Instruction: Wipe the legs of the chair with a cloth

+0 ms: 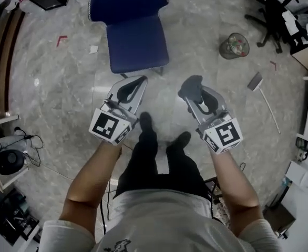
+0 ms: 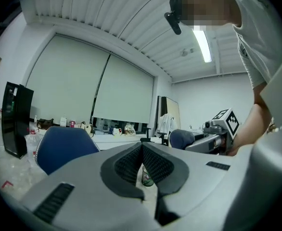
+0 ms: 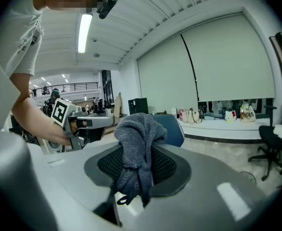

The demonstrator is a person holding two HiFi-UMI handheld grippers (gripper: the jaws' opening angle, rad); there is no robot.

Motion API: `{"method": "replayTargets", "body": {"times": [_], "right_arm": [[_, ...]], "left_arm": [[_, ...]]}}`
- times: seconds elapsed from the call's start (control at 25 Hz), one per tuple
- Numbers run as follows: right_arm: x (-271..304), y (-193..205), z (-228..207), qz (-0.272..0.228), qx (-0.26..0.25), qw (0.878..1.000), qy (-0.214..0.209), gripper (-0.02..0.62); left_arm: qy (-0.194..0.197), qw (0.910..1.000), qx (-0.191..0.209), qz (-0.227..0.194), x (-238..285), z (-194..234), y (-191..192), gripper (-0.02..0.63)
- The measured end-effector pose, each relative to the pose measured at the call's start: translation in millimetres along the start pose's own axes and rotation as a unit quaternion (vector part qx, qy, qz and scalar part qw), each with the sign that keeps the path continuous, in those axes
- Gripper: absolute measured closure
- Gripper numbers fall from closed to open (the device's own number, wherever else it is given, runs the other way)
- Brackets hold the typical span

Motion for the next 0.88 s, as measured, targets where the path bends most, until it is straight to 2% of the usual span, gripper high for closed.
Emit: {"method": "replayTargets", "body": {"times": [0.16,0.36,0.48,0.6,0.76,0.88], "right_arm": [[44,101,-43,0.018,0.004,1.0,-0.009,0.463],[105,267,-96,0.04,-0.01,0.999,-0.026,0.463],[146,369,-148,0.052,-0.021,0.998,-0.019,0.463],[193,457,-179,0.066,-0.034,0.997,-0.03,0.463],[244,524,-204,0.063,-0.053,0.996,-0.037,0.463],[268,544,-215,0.051,-0.051,0.997,-0.029,0.463]], "left_arm": [[-0.025,0.9996,-0.004,-0.013,35,32,86,0.6],[-0.046,0.9986,0.024,-0.015,89,67,224,0.6],[-0.039,0.9979,0.048,-0.019,139,89,305,0.6],[-0.032,0.9983,0.044,-0.023,168,110,384,0.6],[-0.025,0.9985,0.047,-0.016,189,130,457,0.6],[-0.017,0.9972,0.069,-0.022,187,131,474,0.6]]}}
Point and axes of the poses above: the fingertips, and each gripper's own axes: x forward along the fingers, z to its left, y out of its underside, the point moved 3 cm from there along -x, backward along the fingers, and after that the axes turned 8 degrees about -y, right-handed, at the moved point
